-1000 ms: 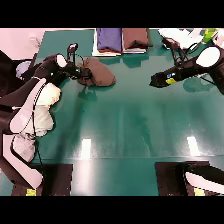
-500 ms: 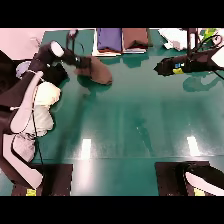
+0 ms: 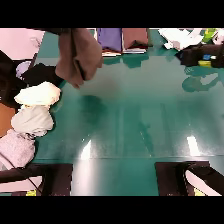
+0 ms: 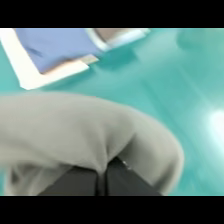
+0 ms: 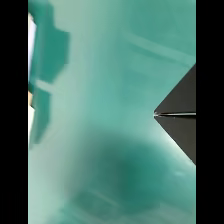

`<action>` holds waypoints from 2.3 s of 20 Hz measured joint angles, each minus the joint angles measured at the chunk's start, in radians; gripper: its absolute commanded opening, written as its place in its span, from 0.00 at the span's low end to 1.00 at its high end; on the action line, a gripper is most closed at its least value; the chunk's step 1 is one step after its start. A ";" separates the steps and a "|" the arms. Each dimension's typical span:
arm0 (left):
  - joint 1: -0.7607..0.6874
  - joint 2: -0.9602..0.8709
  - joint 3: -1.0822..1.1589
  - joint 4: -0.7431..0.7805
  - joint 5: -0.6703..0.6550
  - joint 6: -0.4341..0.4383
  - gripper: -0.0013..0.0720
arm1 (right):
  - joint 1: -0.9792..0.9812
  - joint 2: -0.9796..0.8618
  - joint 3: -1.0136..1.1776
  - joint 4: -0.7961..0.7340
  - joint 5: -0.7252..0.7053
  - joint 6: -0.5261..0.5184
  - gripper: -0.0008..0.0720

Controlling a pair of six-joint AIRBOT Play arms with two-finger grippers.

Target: Fold the shirts.

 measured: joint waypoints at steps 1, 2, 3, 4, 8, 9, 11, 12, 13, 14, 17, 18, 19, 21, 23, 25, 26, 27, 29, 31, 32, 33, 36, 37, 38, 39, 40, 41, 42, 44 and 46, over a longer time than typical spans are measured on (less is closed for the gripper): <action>-0.050 0.020 -0.020 0.011 -0.034 0.000 0.05 | -0.019 0.017 0.000 0.000 -0.001 0.000 0.03; -0.106 0.033 -0.049 0.019 -0.058 0.000 0.05 | -0.037 0.034 0.000 0.002 -0.002 0.000 0.03; -0.161 0.040 -0.082 0.025 -0.071 0.001 0.05 | -0.051 0.048 0.000 0.005 -0.002 0.000 0.03; -0.216 0.042 -0.121 0.027 -0.073 0.002 0.05 | -0.064 0.061 0.000 0.005 -0.002 0.000 0.03; -0.412 0.005 -0.287 0.034 -0.002 0.005 0.76 | -0.087 0.091 0.000 0.006 0.000 0.000 0.03; -0.437 -0.009 -0.310 0.034 0.013 0.004 0.76 | -0.089 0.095 0.000 0.006 0.003 0.000 0.03; -0.450 -0.029 -0.339 0.058 0.020 -0.014 0.77 | -0.092 0.099 0.000 0.006 0.007 0.000 0.03; -0.435 -0.030 -0.346 0.070 0.015 -0.033 0.77 | -0.093 0.100 0.000 0.007 0.011 0.000 0.03; -0.409 -0.030 -0.353 0.081 -0.008 -0.056 0.77 | -0.093 0.101 0.000 0.007 0.014 0.000 0.03; -0.375 -0.027 -0.364 0.094 -0.039 -0.083 0.77 | -0.094 0.101 0.000 0.007 0.018 0.000 0.03; -0.297 0.005 -0.458 0.095 -0.112 -0.141 0.77 | -0.095 0.103 0.000 0.007 0.031 0.000 0.03; -0.287 0.021 -0.513 0.086 -0.121 -0.156 0.77 | -0.095 0.103 0.000 0.007 0.035 0.000 0.03; -0.285 0.033 -0.570 0.072 -0.119 -0.171 0.77 | -0.095 0.103 0.000 0.007 0.035 0.000 0.03; -0.304 0.049 -0.693 0.013 -0.084 -0.192 0.77 | -0.095 0.103 0.000 0.007 0.040 0.000 0.03; -0.344 0.055 -0.816 -0.050 -0.008 -0.206 0.77 | -0.095 0.103 0.000 0.007 0.043 0.000 0.03; -0.388 0.053 -0.907 -0.098 0.078 -0.216 0.77 | -0.095 0.103 0.000 0.007 0.046 0.000 0.03; -0.411 0.046 -0.942 -0.116 0.116 -0.225 0.77 | -0.095 0.103 0.000 0.007 0.051 0.000 0.03; -0.428 0.035 -0.967 -0.136 0.151 -0.231 0.77 | -0.095 0.103 0.000 0.007 0.052 0.000 0.03; -0.448 0.008 -0.997 -0.172 0.196 -0.240 0.77 | -0.095 0.103 0.000 0.006 0.060 0.000 0.03; -0.460 -0.023 -1.013 -0.201 0.223 -0.243 0.76 | -0.095 0.103 0.000 0.006 0.065 0.000 0.03; -0.464 -0.037 -1.018 -0.212 0.234 -0.244 0.60 | -0.095 0.103 0.000 0.006 0.067 0.000 0.03; -0.466 -0.046 -1.021 -0.223 0.245 -0.246 0.21 | -0.095 0.103 0.000 0.006 0.071 0.000 0.03; -0.454 -0.049 -1.023 -0.218 0.254 -0.244 0.06 | -0.095 0.103 0.000 0.004 0.097 0.000 0.03; -0.438 -0.037 -1.019 -0.203 0.256 -0.244 0.05 | -0.095 0.100 0.000 0.003 0.117 0.000 0.03; -0.416 -0.021 -1.016 -0.182 0.257 -0.245 0.06 | -0.095 0.094 0.000 0.000 0.152 0.000 0.03; -0.390 0.002 -1.012 -0.166 0.261 -0.245 0.05 | -0.095 0.084 -0.001 -0.001 0.195 0.000 0.03; -0.364 0.023 -1.010 -0.152 0.260 -0.245 0.05 | -0.095 0.073 -0.008 -0.001 0.237 0.000 0.03; -0.333 0.044 -1.008 -0.135 0.260 -0.246 0.06 | -0.093 0.060 -0.027 -0.001 0.275 0.003 0.03; -0.307 0.061 -1.007 -0.127 0.259 -0.246 0.06 | -0.087 0.050 -0.055 -0.003 0.300 0.009 0.03; -0.267 0.082 -1.006 -0.105 0.246 -0.246 0.06 | -0.063 0.027 -0.142 -0.003 0.328 0.028 0.38; -0.247 0.093 -1.006 -0.083 0.229 -0.244 0.06 | -0.023 -0.005 -0.241 -0.004 0.333 0.045 0.74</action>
